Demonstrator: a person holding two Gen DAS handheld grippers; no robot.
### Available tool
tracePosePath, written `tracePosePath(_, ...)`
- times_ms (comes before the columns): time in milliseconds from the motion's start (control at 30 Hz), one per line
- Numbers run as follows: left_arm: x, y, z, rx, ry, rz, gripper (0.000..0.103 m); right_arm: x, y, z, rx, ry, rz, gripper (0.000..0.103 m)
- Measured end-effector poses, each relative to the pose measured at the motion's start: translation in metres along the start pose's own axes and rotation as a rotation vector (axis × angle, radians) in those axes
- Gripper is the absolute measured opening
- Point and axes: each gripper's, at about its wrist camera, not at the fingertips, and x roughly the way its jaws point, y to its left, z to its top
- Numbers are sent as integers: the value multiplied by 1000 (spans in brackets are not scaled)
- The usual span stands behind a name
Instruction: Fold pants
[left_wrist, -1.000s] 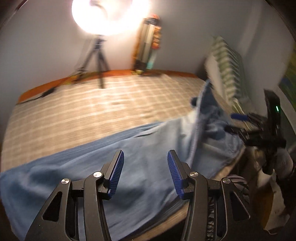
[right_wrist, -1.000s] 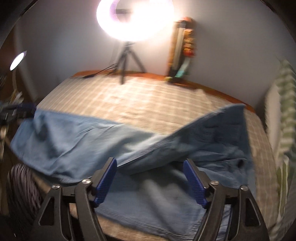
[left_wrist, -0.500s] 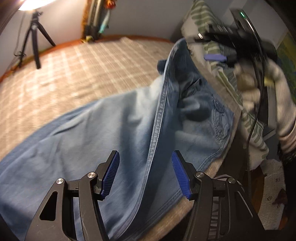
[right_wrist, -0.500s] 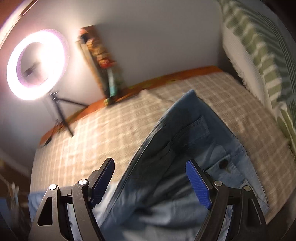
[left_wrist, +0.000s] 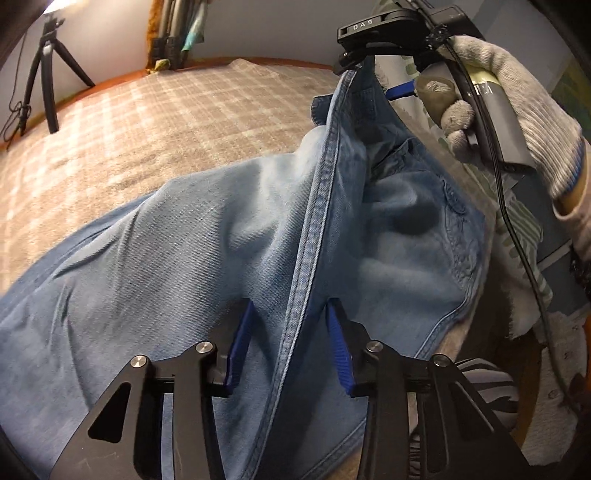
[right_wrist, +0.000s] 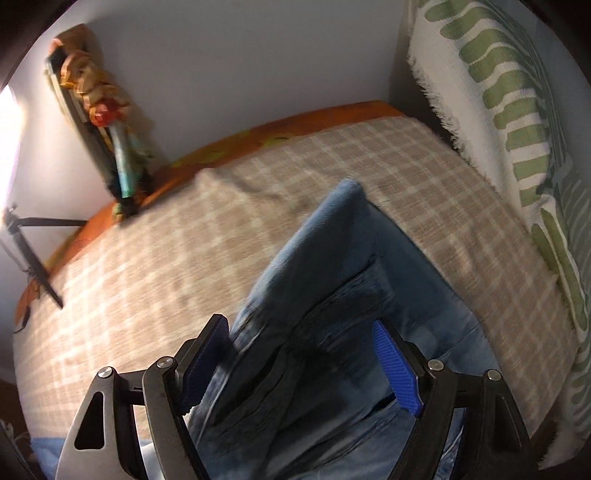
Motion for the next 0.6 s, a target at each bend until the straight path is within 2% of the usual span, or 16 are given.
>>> tracePosePath(67, 2, 0, 0, 17, 0, 16, 30, 6, -8, 1, 22, 14, 35, 74)
tracePosePath(100, 4, 1, 0, 23, 0, 26, 20, 6, -10, 0, 28, 17, 58, 54)
tracePosePath(133, 6, 1, 0, 28, 0, 33, 12, 7, -14, -2, 33, 23, 93, 27)
tracePosePath(167, 6, 1, 0, 29, -1, 32, 7, 7, -16, -4, 35, 32, 121, 19)
tracePosePath(233, 3, -1, 0, 33, -15, 21, 5, 3, -22, -8, 39, 26, 151, 11)
tracePosePath(333, -11, -5, 1, 53, -57, 14, 4, -13, -29, -13, 12, -15, 165, 7)
tracePosePath(467, -32, -7, 4, 57, -101, -1, 3, -45, -49, -18, 35, -62, 224, 6)
tracePosePath(600, -50, -21, 1, 113, -124, 5, 3, -83, -64, -30, 27, -129, 265, 6)
